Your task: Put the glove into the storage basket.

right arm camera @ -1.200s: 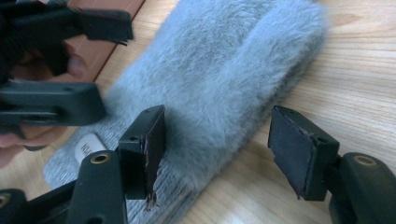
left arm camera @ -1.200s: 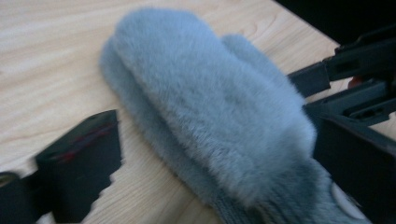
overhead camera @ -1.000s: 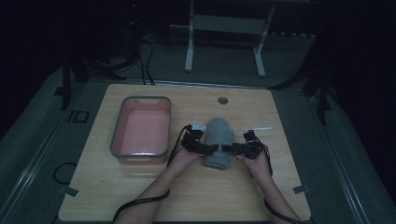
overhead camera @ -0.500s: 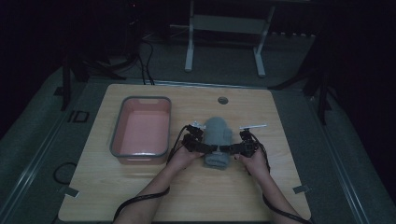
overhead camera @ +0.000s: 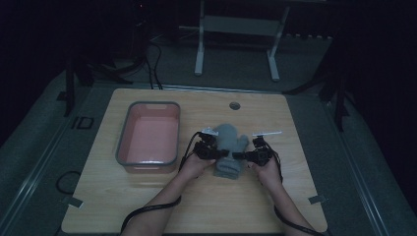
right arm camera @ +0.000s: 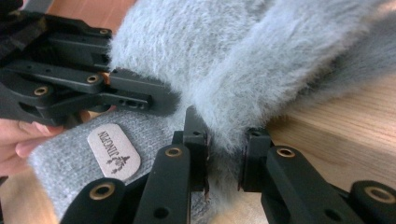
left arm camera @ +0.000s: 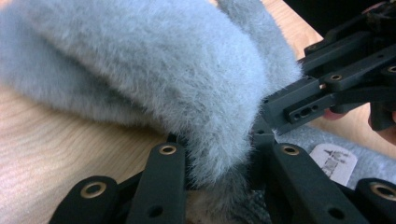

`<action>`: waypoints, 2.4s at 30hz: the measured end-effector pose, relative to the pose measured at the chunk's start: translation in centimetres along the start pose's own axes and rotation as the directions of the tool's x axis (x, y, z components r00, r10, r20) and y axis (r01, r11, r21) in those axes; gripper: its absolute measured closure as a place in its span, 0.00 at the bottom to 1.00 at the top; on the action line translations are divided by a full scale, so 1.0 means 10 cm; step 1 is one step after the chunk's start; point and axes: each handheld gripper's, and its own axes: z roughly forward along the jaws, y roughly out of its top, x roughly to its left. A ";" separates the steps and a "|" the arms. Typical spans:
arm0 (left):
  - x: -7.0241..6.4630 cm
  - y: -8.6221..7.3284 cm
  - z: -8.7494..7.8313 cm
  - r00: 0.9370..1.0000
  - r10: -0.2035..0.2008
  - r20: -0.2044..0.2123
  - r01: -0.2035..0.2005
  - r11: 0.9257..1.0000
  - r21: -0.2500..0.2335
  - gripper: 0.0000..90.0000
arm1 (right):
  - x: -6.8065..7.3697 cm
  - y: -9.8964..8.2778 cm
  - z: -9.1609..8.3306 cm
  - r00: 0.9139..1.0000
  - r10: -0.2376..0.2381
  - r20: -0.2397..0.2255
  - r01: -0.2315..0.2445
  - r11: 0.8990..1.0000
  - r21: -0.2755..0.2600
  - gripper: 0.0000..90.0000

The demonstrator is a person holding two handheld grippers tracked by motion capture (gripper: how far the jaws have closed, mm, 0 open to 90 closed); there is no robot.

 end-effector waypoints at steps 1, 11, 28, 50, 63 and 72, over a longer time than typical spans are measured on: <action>-0.02 0.01 -0.02 1.000 0.014 0.000 -0.014 1.000 -0.003 0.84 | 0.00 0.00 0.00 1.000 0.000 0.000 0.000 1.000 0.000 0.86; -0.09 0.26 -0.35 0.998 0.064 0.013 -0.064 0.997 -0.041 0.84 | 0.28 0.19 -0.23 0.999 -0.036 -0.037 0.034 0.998 -0.060 0.87; -0.02 0.56 -1.22 0.994 0.110 -0.029 -0.112 0.988 -0.108 0.84 | 0.95 0.67 -0.30 0.986 -0.150 -0.068 0.142 0.984 -0.110 0.87; 0.65 0.20 -2.34 0.985 0.024 -0.171 -0.043 0.993 -0.109 0.84 | 1.92 1.19 0.64 0.960 -0.234 -0.156 0.231 0.972 -0.037 0.87; 1.09 -0.16 -2.23 0.980 -0.064 -0.189 0.056 0.997 -0.049 0.84 | 1.96 1.14 1.31 0.972 -0.206 -0.109 0.215 0.973 0.079 0.87; 1.24 -0.17 -1.97 0.962 -0.126 -0.242 0.147 0.987 0.069 0.83 | 1.89 1.10 1.60 0.974 -0.227 0.005 0.223 0.960 0.168 0.87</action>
